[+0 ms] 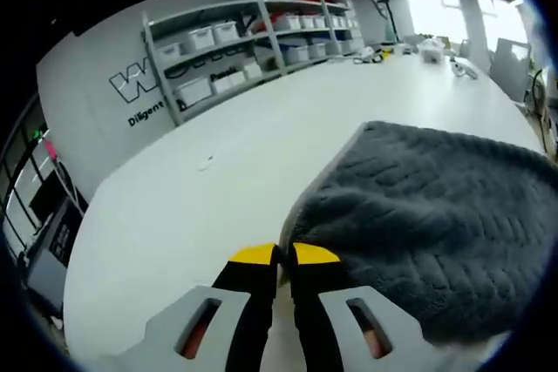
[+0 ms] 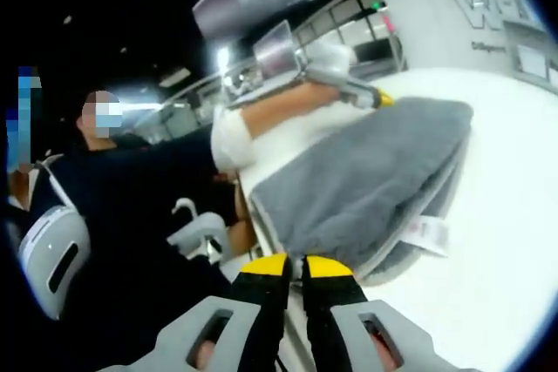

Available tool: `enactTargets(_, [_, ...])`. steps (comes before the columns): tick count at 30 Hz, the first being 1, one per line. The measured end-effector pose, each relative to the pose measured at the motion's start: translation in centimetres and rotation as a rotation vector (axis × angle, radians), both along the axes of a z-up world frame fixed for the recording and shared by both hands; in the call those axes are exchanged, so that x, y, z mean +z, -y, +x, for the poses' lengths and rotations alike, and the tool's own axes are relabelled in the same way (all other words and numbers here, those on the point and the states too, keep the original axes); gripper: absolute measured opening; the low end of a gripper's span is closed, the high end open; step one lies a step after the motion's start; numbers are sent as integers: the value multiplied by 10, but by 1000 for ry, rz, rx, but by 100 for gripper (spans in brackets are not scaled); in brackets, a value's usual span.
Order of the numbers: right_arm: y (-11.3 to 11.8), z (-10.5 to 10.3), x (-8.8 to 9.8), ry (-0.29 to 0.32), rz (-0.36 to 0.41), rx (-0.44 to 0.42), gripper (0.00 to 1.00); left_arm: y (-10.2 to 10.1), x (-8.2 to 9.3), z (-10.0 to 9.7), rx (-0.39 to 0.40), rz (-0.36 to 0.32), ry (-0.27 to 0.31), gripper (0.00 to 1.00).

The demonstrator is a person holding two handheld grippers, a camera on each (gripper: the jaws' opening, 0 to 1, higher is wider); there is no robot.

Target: Open the folded towel by lifting each exposed corner and separating the folded layers until the towel lies flat within the target outline without major curled edges

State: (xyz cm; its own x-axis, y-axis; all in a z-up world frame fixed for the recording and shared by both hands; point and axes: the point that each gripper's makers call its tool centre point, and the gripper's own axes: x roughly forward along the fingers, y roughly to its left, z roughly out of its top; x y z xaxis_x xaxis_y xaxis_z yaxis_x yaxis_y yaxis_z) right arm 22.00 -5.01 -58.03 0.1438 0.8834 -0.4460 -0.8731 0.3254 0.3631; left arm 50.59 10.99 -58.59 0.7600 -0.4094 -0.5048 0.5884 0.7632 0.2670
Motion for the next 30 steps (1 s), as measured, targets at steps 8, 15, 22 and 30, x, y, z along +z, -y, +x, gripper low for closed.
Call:
enactTargets(8, [-8,-4,1,-18,29,10,2,13,0,8,0,-7,6,5])
enactTargets(15, [-14,-8,2,-22,45,8,2,13,0,13,-3,-9,1,6])
enactTargets(22, [-20,-12,2,-34,69,5,2,16,0,17,3,-15,14,7])
enactTargets(30, [-14,-17,5,-9,95,-10,8,3,7,20,39,26,46,20])
